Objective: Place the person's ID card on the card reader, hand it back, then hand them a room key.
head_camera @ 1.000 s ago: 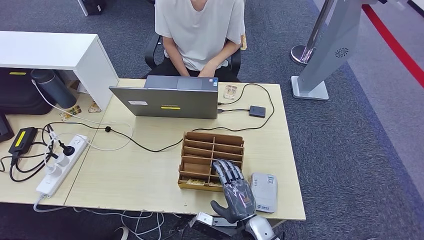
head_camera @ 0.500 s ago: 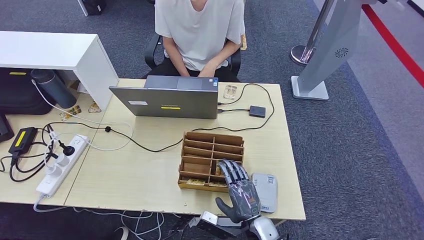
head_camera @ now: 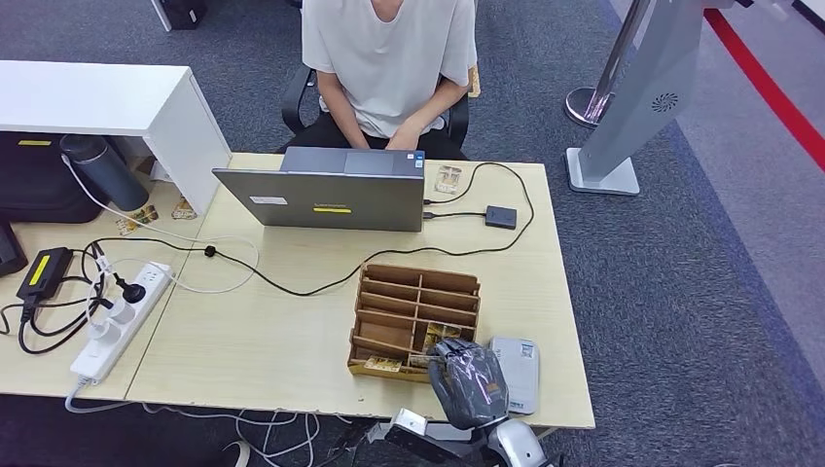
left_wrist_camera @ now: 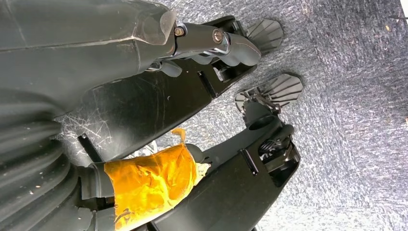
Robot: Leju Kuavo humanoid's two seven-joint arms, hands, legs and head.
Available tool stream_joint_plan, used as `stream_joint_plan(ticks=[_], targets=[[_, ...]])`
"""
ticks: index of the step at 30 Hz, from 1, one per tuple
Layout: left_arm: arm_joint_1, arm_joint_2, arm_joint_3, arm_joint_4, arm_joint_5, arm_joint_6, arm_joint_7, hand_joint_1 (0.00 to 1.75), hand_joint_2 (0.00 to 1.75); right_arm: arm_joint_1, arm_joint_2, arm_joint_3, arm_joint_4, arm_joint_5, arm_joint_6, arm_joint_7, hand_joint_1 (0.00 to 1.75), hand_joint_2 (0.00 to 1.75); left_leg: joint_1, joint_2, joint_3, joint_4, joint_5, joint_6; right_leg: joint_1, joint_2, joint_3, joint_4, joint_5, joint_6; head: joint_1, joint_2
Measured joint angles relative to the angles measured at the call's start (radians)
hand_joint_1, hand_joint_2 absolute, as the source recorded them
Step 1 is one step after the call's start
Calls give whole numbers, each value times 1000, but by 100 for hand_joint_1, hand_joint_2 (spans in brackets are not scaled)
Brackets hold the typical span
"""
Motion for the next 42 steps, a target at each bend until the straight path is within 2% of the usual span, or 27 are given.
stream_joint_plan(ticks=[16,20,28,34,42], targets=[[-2,0,-16,0,9,11,-21,0,175,0,0,-5,0,-13,0,-16,175,175,0,0,0,0,0,0,0,0,0,0,0,0,0,0],[-1,1,-16,0,26,19,-27,0,175,-4,0,-3,-1,-109,5,-27,175,175,0,0,0,0,0,0,0,0,0,0,0,0,0,0],[0,4,-26,0,37,-5,-19,0,175,-33,1,-10,-67,-340,146,-41,175,175,0,0,0,0,0,0,0,0,0,0,1,0,0,0],[1,14,-43,0,36,-33,-23,0,175,-39,-7,-95,-177,-610,355,-76,175,175,0,0,0,0,0,0,0,0,0,0,1,-1,0,0],[2,20,-50,0,35,-38,-28,0,175,-52,-12,-170,-239,-678,406,-85,175,175,0,0,0,0,0,0,0,0,0,0,1,-1,0,0]])
